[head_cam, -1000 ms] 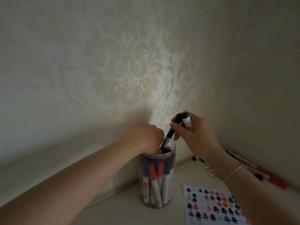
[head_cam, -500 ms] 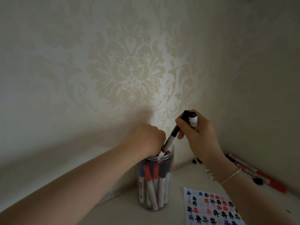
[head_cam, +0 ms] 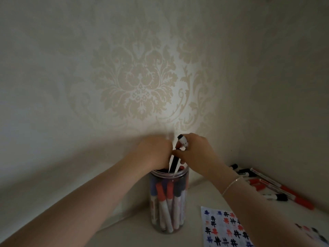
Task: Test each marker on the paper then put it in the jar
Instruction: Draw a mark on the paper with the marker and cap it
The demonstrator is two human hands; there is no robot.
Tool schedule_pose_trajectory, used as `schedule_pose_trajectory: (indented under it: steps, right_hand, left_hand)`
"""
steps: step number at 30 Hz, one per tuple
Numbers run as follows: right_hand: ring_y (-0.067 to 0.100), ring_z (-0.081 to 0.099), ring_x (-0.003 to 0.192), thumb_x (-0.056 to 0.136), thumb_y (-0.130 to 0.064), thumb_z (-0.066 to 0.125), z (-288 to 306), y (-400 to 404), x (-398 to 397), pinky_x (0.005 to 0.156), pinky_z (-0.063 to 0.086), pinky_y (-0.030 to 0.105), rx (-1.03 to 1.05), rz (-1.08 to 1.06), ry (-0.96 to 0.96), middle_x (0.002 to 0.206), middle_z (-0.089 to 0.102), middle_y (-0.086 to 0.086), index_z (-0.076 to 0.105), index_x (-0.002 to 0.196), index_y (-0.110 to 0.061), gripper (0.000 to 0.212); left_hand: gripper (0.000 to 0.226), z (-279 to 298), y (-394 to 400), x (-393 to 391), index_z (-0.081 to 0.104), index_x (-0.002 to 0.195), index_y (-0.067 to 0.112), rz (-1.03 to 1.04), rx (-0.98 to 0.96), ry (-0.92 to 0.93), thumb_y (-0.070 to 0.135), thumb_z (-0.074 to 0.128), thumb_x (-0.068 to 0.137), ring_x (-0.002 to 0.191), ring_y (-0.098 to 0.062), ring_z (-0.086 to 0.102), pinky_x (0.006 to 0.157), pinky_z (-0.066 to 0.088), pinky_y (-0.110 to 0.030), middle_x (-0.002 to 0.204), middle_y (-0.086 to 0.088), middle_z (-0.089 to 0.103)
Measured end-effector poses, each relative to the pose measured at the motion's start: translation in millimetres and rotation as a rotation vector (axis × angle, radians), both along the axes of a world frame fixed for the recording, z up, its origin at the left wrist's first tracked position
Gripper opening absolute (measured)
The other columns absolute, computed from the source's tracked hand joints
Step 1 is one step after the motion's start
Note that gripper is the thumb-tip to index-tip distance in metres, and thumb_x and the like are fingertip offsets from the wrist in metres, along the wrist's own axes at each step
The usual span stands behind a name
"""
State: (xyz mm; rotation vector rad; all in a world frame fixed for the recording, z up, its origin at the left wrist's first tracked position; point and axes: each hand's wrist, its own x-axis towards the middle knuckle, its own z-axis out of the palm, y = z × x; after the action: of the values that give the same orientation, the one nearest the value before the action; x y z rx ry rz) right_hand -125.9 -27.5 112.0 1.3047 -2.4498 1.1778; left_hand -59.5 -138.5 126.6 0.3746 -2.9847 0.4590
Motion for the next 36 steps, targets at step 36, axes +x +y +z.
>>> schedule_pose_trajectory:
  steps: [36]
  right_hand:
    - [0.01, 0.045, 0.037, 0.085, -0.01, 0.063, -25.5, 132.4, -36.7, 0.041, 0.041, 0.019, -0.579, 0.172, -0.909, 0.048, 0.05, 0.003, 0.049, 0.062, -0.007, 0.027]
  left_hand:
    - [0.022, -43.8, 111.8, -20.5, 0.058, 0.094, 0.013, -0.522, 1.424, 0.146, 0.024, 0.041, 0.102, 0.036, -0.002, 0.03, 0.038, 0.026, -0.012, 0.052, 0.008, 0.035]
